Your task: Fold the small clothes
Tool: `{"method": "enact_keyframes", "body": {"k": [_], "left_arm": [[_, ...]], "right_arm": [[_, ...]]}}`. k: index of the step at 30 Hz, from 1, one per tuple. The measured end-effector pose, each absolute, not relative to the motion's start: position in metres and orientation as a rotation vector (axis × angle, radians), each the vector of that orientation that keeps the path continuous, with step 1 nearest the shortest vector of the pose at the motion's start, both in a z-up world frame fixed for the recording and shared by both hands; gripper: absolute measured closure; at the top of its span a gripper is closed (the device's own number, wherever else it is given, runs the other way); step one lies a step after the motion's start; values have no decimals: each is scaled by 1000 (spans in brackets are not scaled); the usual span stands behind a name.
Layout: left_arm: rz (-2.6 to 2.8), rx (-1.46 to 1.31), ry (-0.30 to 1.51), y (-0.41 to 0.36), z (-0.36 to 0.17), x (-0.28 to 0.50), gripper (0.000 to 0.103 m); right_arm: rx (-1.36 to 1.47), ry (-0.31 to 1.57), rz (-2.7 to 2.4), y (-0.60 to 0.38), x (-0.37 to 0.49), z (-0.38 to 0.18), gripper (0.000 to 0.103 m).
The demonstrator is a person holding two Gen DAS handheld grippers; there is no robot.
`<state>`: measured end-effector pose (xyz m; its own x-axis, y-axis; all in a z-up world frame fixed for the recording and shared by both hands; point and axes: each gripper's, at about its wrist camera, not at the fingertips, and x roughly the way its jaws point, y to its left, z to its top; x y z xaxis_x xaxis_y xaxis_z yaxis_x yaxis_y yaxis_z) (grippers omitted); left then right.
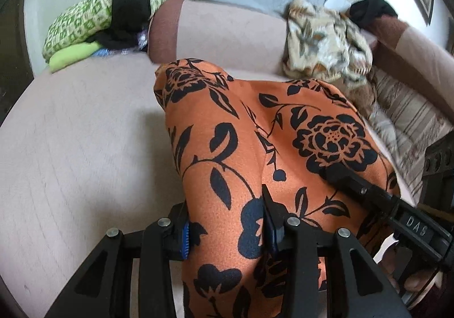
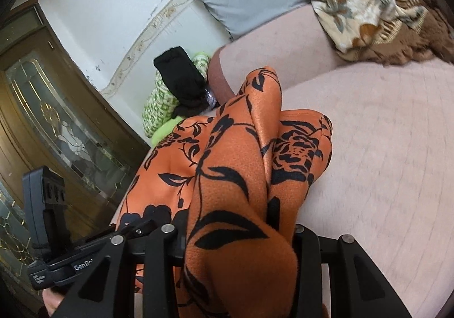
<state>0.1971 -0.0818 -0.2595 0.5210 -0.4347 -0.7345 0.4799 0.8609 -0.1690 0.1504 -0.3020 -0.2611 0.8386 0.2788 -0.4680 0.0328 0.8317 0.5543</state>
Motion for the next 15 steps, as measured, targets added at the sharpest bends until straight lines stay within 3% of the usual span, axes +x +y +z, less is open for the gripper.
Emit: {"method": "enact_keyframes", "body": {"k": [2,4,6,8,11,15], "left_arm": [[-520,89,935,-81,-284,195,57],[-471,135,1001,-79,-307,192,44],[-469,121,976,-71,-306,186,39],[-449,117,927,-61,-292,178,36],[-361,125,794,-43,-274,170,26],[-312,120,736,-38,-267,175,24]], "right_arm": [[598,640,110,-297,147,-287,61],[614,746,65,-295,146,-312,55],[629,772,18,-300,139,-324,40],[593,758,-30,-301,126,-311,34],[528,669,-63,-306,109,-277,34],[492,533,-46,-312,103,-232,37]]}}
